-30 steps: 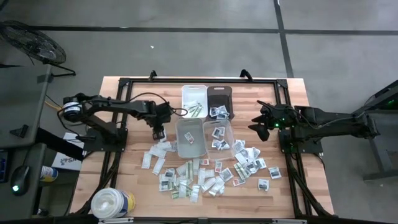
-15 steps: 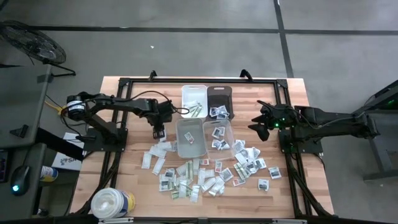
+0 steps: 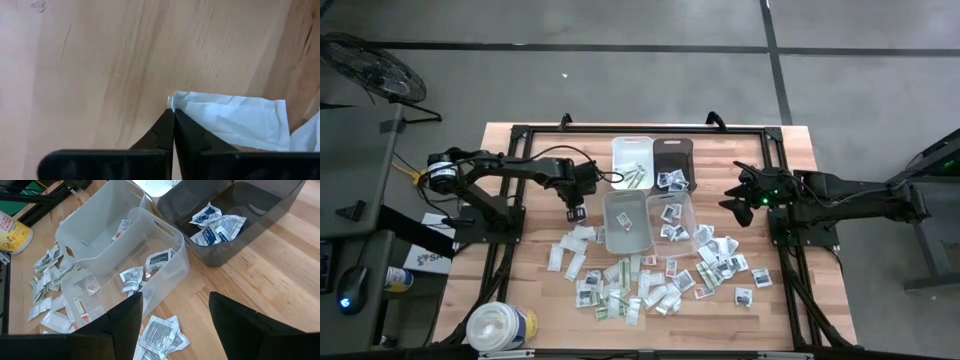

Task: Pick & Place First Aid Supplies
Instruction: Put the green bandage pack into the white bin

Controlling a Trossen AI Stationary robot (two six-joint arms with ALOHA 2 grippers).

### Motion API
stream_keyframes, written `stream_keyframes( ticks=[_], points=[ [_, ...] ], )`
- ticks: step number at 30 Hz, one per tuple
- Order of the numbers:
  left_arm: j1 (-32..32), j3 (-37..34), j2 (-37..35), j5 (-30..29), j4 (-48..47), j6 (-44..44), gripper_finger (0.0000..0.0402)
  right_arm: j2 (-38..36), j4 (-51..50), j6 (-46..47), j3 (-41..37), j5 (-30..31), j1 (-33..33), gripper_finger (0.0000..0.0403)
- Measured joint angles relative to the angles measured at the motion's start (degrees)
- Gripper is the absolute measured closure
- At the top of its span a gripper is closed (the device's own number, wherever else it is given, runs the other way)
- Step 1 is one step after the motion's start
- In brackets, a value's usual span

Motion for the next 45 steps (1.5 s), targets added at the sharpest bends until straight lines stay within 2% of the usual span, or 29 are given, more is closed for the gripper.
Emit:
stream_keyframes(
  ticks=[11, 19, 21, 25, 28, 31, 35, 39, 42, 45],
  points=[
    [-0.1, 6.2, -10.3, 3.3, -7.1, 2.5, 0.0401, 0.0, 0.0, -0.5, 0.0, 0.0, 0.0, 0.0181],
    [-0.1, 11.6, -18.6, 11.3, -4.5, 10.5, 0.0401, 0.0, 0.0, -0.6, 0.0, 0.0, 0.0, 0.0181],
    [-0.1, 12.8, -20.6, 16.1, -1.3, 12.3, 0.0401, 0.0, 0.0, -0.6, 0.0, 0.1, 0.0, 0.0181],
    [-0.1, 13.0, -23.6, 31.4, 8.2, 13.6, 0.0401, 0.0, 0.0, -1.2, 0.0, 0.2, 0.0, 0.0181],
    [-0.1, 13.0, -24.9, 44.4, 18.6, 10.5, 0.0402, 0.0, 0.0, -1.6, 0.0, 0.3, 0.0, 0.0181],
    [-0.5, 13.0, -25.1, 52.4, 30.6, 6.2, 0.0401, 0.0, 0.0, -1.7, 0.0, 0.4, 0.0, 0.0181],
    [-1.4, 13.0, -25.1, 57.9, 48.6, 1.6, 0.0401, 0.0, 0.0, -2.1, 0.0, 0.5, 0.0, 0.0181],
    [-1.3, 13.0, -25.1, 58.3, 61.3, -1.6, 0.0401, 0.0, 0.0, -2.1, 0.0, 0.5, 0.0, 0.0181],
    [-1.3, 13.0, -25.1, 58.1, 65.5, -1.8, 0.0401, 0.0, 0.0, -2.1, 0.0, 0.5, 0.0, 0.0181],
    [-1.2, 13.0, -25.1, 57.5, 65.6, -1.8, 0.0401, 0.0, 0.0, -2.4, 0.0, 0.5, 0.0, 0.0181]
  ],
)
